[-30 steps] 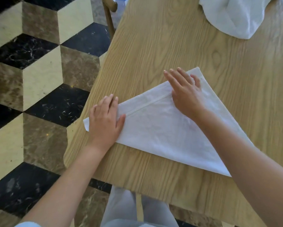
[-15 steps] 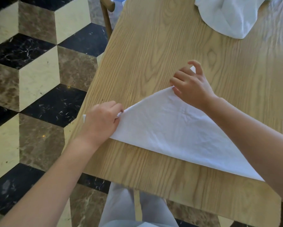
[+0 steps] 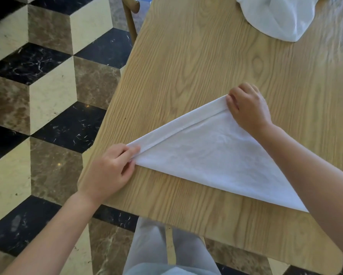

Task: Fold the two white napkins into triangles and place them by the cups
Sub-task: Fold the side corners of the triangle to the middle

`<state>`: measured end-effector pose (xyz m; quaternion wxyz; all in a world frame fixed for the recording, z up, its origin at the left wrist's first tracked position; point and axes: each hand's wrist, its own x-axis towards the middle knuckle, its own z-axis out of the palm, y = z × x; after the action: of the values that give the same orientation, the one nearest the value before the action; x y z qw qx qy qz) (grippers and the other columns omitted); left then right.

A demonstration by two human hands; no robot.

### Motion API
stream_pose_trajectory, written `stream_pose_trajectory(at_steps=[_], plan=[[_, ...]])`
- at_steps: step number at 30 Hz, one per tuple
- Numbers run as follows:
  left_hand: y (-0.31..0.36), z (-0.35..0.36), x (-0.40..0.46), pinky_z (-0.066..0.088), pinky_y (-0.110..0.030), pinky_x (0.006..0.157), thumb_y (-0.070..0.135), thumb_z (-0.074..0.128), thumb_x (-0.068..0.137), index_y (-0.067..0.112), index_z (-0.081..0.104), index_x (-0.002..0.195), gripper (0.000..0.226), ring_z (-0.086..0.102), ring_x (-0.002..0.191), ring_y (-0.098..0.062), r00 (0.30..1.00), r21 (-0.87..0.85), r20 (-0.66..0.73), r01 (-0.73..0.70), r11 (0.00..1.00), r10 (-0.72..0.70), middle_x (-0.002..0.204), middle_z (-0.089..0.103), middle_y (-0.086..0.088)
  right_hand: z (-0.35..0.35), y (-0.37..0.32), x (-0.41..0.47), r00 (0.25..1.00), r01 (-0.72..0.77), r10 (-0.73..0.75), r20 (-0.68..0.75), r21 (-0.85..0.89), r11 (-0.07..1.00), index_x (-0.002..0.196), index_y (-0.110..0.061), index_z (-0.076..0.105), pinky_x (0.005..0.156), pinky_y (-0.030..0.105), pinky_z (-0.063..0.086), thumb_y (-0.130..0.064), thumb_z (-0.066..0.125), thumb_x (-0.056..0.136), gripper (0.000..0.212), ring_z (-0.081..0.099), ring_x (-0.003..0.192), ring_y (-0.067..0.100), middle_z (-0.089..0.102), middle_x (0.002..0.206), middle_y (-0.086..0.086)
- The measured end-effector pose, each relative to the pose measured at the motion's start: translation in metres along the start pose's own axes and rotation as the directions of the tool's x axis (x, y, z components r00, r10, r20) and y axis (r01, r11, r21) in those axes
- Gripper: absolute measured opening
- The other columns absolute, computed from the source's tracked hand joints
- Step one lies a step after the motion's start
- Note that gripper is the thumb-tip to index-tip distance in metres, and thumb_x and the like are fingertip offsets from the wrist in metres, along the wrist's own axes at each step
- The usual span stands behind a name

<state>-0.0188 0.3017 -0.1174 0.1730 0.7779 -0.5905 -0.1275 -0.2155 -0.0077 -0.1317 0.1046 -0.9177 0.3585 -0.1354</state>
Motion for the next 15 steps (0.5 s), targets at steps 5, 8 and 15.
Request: stream_pose_trajectory(at_steps=[5, 8, 15], plan=[[-0.003, 0.0, 0.008, 0.051, -0.034, 0.06, 0.023, 0.045, 0.089, 0.007, 0.066, 0.097, 0.027, 0.054, 0.068, -0.015, 0.998, -0.025, -0.007, 0.054, 0.998, -0.055, 0.076, 0.059, 0.0, 0.014, -0.003, 0.019, 0.995, -0.097, 0.099, 0.029, -0.061, 0.993, 0.089, 0.0, 0.054, 0.09, 0.038, 0.033, -0.022, 0.046, 0.094, 0.025, 0.046, 0.1, 0.034, 0.052, 0.099, 0.018], [-0.001, -0.005, 0.021, 0.048, -0.034, 0.054, 0.028, 0.042, 0.09, 0.008, 0.065, 0.084, 0.031, 0.054, 0.061, -0.016, 0.995, -0.052, 0.006, 0.097, 0.994, -0.096, 0.07, 0.059, 0.001, 0.017, -0.003, 0.018, 0.993, -0.109, 0.111, 0.026, -0.069, 0.992, 0.092, 0.001, 0.053, 0.093, 0.04, 0.032, -0.023, 0.045, 0.094, 0.025, 0.045, 0.103, 0.034, 0.051, 0.102, 0.019], [0.056, 0.014, 0.154, 0.045, -0.036, 0.089, 0.011, 0.042, 0.093, 0.008, 0.062, 0.119, 0.033, 0.061, 0.108, -0.025, 0.918, 0.018, -0.352, -0.188, 0.982, 0.182, 0.115, 0.066, -0.008, 0.021, -0.001, 0.017, 0.994, -0.112, 0.112, 0.008, -0.036, 0.993, 0.091, -0.001, 0.053, 0.092, 0.04, 0.032, -0.022, 0.046, 0.094, 0.022, 0.046, 0.102, 0.033, 0.051, 0.102, 0.018]])
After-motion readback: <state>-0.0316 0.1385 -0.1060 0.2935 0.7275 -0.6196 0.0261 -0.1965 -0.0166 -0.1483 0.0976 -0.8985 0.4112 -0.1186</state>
